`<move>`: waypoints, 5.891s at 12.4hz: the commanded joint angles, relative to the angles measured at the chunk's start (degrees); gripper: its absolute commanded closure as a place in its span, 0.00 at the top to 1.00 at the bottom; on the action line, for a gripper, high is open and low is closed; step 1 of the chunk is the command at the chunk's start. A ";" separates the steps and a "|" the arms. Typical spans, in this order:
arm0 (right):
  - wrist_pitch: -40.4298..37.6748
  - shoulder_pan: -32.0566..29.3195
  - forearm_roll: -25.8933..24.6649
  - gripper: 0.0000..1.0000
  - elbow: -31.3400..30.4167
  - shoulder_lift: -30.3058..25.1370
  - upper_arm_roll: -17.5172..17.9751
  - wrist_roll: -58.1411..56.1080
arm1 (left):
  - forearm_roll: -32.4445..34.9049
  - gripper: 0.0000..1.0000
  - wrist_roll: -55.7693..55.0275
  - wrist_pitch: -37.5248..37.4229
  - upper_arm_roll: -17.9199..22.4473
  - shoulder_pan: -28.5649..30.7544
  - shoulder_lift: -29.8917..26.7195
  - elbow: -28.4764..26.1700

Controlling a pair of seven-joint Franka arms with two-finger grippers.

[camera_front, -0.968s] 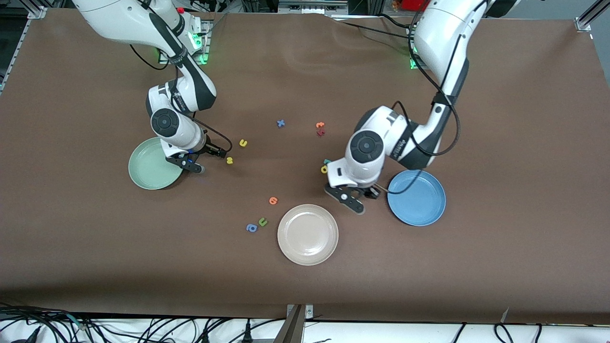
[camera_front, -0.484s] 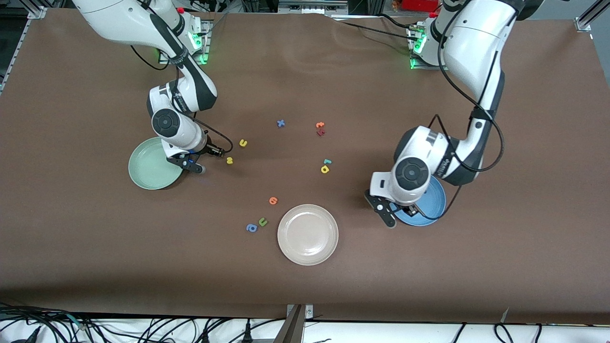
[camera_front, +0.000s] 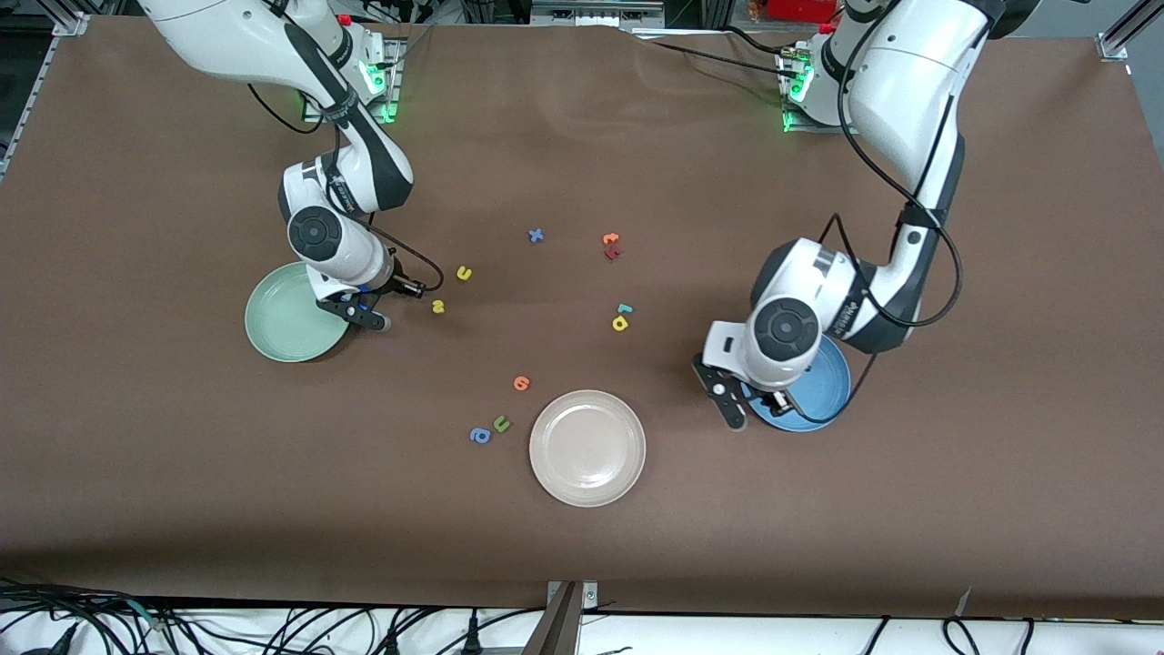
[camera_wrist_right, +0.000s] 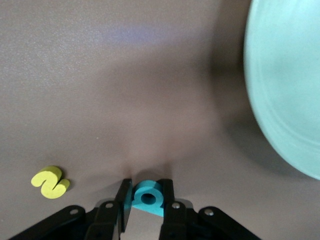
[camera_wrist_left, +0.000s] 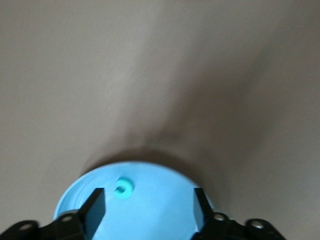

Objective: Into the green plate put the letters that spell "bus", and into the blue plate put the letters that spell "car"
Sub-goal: 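Open both grippers to drop the teal letters into the plates, then grasp a yellow letter with each gripper, then drop the yellow letters into the blue and green plates with both grippers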

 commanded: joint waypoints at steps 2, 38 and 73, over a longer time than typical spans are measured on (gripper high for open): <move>-8.26 -0.09 0.50 0.21 2.88 -2.88 -0.24 -1.06 | 0.56 1.00 -21.52 -0.18 -6.16 -0.74 -1.01 -0.89; -0.05 1.84 5.34 0.82 8.87 5.10 2.40 8.08 | 4.08 0.26 -13.23 -6.77 -9.34 10.23 -4.17 -5.29; -17.09 -2.90 5.60 0.99 11.06 2.47 -15.71 -34.11 | 7.51 0.48 -64.73 14.85 -11.71 -8.04 2.33 -11.97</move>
